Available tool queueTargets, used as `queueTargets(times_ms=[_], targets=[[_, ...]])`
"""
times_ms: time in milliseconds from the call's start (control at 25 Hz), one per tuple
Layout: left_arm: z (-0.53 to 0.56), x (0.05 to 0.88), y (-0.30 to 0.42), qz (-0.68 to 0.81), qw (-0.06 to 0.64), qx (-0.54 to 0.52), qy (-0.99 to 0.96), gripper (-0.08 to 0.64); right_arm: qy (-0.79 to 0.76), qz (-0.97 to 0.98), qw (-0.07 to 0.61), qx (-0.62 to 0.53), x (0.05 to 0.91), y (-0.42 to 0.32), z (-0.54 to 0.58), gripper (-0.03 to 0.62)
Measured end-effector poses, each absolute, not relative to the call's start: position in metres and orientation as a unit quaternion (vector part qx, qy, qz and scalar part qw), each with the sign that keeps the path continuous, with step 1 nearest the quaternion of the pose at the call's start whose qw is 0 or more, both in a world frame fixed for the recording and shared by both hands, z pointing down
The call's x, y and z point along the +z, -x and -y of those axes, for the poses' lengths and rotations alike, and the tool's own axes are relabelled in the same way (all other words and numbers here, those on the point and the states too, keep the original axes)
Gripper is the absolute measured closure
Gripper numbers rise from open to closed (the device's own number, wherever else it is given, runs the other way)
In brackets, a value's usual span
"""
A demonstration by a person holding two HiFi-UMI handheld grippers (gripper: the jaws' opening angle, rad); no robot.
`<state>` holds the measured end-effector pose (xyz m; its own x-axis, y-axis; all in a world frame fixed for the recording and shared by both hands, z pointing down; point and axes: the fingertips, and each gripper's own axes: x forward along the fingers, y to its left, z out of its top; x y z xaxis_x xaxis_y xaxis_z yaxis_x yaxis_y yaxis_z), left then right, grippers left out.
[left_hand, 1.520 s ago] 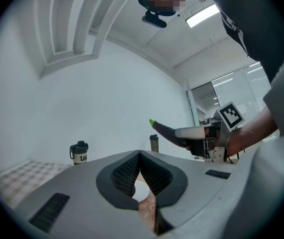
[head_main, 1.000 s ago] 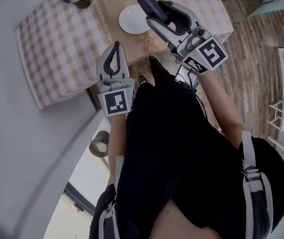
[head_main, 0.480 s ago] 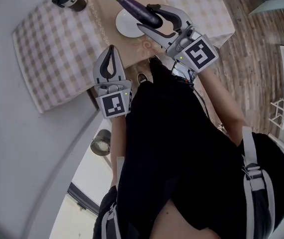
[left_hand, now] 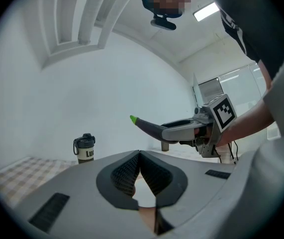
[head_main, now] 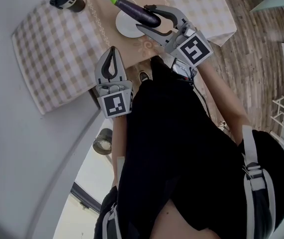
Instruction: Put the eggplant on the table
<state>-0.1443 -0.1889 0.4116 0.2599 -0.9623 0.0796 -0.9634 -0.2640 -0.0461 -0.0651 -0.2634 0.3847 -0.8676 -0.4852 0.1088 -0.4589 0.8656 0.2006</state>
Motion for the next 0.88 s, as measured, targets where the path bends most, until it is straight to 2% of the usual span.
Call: queueTargets(times_ms=[880], targets=[[0.180,0.416,0.143,0.599,0.013,0.039,-0.800,0.568,-0.253,0.955,0.152,-0.012,0.465,0.069,0.278,0.371]])
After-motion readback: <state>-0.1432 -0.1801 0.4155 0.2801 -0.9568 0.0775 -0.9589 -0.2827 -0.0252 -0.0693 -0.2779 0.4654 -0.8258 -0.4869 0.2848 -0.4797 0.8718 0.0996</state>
